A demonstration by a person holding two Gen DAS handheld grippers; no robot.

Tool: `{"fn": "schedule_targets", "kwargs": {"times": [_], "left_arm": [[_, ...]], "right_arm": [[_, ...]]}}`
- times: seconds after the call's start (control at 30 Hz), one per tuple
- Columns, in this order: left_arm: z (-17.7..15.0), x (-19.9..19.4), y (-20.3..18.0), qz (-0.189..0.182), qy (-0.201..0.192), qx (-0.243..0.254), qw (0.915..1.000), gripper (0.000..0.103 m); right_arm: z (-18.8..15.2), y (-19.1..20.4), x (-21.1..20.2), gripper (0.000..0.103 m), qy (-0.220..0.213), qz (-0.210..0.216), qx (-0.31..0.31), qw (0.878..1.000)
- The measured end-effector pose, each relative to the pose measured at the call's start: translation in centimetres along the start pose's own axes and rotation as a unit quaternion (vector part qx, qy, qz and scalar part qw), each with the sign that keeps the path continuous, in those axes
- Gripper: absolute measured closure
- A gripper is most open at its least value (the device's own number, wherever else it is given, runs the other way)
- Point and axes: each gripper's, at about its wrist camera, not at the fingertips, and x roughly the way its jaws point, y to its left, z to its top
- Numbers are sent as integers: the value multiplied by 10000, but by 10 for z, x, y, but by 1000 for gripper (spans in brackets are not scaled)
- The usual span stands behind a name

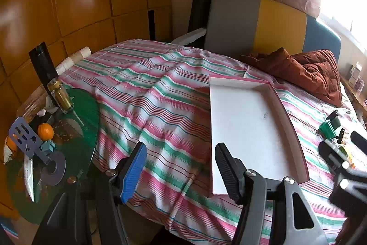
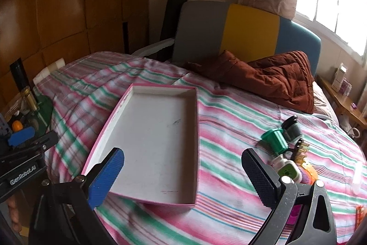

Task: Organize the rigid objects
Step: 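Move both tools from the tray toward the pile of toys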

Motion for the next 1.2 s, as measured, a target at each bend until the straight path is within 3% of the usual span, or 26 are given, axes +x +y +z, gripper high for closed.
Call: {"fn": "schedule_targets", "kwargs": {"times": [0.47,0.57,0.67,0.73,0.97,1.07,1.2], "left_arm": [[1,5,-18,-404,23,434,9982,40],[1,7,-23,-698,80,471,9964,40],[3,9,-27,-1229,176,410,9914,40],[4,10,-35,-1334,273,399,9899,40],[3,14,-76,-1990,572,752,9754,40],[2,18,-101,-2183,865,974,9672,40],[-1,23,-142,-2594,1282,1225,9493,40]], "right_arm": [[12,-102,-9,0,-126,-153,751,9970],[9,-133,-11,0,-102,-273,986,9947],[1,-169,-12,0,-102,-486,1291,9904],[-7,-195,-13,0,-125,-597,1586,9855],[-56,-292,-11,0,-131,-903,2986,9500],[-72,-325,-17,0,-329,-586,3936,9168],[-81,-338,-16,0,-322,-475,4355,8983]]}}
